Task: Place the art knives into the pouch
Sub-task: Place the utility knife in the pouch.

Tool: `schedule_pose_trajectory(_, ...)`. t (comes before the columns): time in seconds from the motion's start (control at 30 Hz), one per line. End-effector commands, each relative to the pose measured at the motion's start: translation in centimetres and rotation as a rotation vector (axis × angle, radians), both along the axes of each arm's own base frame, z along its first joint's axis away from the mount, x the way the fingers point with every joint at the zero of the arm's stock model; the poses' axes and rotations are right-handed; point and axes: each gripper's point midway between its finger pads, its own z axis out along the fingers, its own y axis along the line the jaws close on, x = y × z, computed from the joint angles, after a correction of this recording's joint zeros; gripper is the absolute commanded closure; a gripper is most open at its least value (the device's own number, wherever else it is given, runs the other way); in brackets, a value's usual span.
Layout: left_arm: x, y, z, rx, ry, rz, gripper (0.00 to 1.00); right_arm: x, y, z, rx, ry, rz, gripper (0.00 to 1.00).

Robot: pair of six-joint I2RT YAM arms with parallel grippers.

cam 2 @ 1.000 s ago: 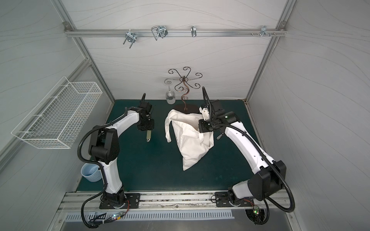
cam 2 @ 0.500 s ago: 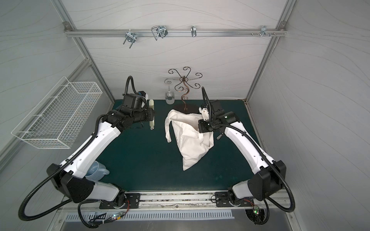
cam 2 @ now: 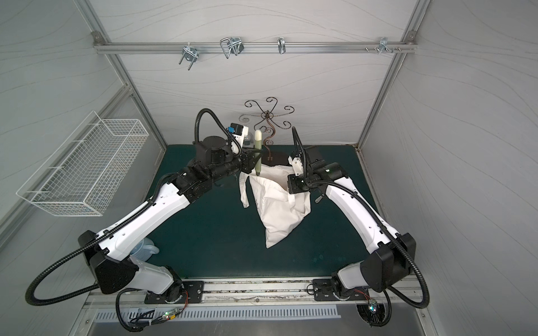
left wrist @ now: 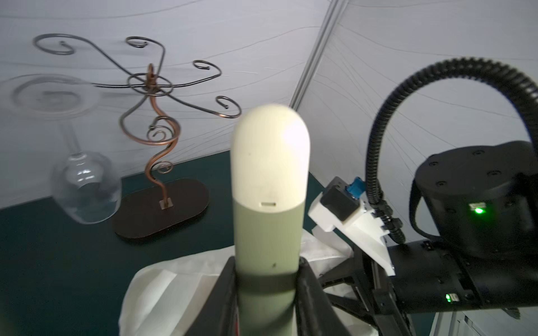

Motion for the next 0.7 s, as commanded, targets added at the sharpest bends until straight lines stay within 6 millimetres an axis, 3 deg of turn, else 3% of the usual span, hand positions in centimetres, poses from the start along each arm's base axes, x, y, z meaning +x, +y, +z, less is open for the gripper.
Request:
schedule_pose_trajectory(0.0, -0.4, -2.8, 4.4, -0.088, -0.169, -0.081, 0.69, -0.9, -0.2, 0.4, -0.01, 0.004, 0.02, 1.0)
schedule_pose_trajectory(0.33, -1.2, -7.3, 2.6, -0.139, -0.224, -0.197, 0.69, -1.2, -0.4, 0.4, -0.009, -0.005, 0.016, 1.0)
schedule_pose_trajectory(0.67, -1.7, -7.2, -0.7, -0.11, -0.21, -0.195, 0.67, -1.5, -0.3, 1.1, 0.011, -0.019, 0.023, 1.0)
